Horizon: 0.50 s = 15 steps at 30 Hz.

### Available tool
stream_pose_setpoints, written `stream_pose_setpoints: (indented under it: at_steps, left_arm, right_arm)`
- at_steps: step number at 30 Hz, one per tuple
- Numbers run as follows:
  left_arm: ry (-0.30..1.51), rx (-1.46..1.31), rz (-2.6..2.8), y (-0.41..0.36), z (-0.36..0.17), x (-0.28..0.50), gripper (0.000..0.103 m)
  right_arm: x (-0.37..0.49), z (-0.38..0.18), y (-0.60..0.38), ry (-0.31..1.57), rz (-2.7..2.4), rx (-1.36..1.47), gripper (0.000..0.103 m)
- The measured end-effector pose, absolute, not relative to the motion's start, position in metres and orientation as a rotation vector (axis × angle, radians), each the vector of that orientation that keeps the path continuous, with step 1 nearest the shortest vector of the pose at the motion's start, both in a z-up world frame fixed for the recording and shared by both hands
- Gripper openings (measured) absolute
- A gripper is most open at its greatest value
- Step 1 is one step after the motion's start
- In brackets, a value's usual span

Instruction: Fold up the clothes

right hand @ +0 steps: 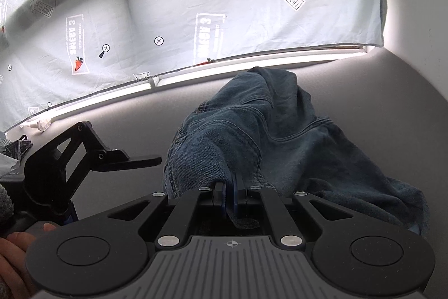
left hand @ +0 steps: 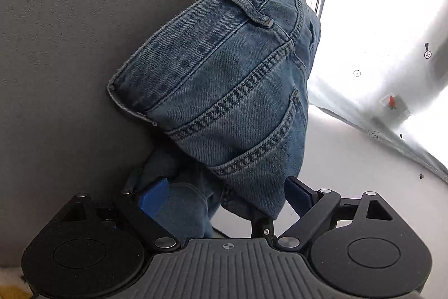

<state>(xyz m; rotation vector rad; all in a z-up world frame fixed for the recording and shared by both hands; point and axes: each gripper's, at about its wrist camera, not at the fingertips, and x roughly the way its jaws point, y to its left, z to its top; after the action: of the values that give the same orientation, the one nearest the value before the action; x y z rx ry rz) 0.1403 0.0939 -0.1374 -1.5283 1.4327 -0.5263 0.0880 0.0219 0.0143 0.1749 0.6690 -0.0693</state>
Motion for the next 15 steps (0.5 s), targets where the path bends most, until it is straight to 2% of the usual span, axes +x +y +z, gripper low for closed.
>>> stream_pose_setpoints:
  at_steps: [11, 14, 15]
  left_arm:
    - [1.371, -1.601, -0.426, 0.118, -0.112, 0.193, 0.102]
    - [1.384, -1.576, -0.39, 0.125, -0.104, 0.206, 0.086]
    - [1.39, -1.569, -0.378, 0.127, -0.101, 0.209, 0.077]
  right_arm:
    - [0.082, 0.011, 0.018, 0.674, -0.055, 0.184, 0.006]
    - [0.083, 0.01, 0.017, 0.677, -0.048, 0.195, 0.006]
    - [0.083, 0.01, 0.016, 0.679, -0.046, 0.196, 0.006]
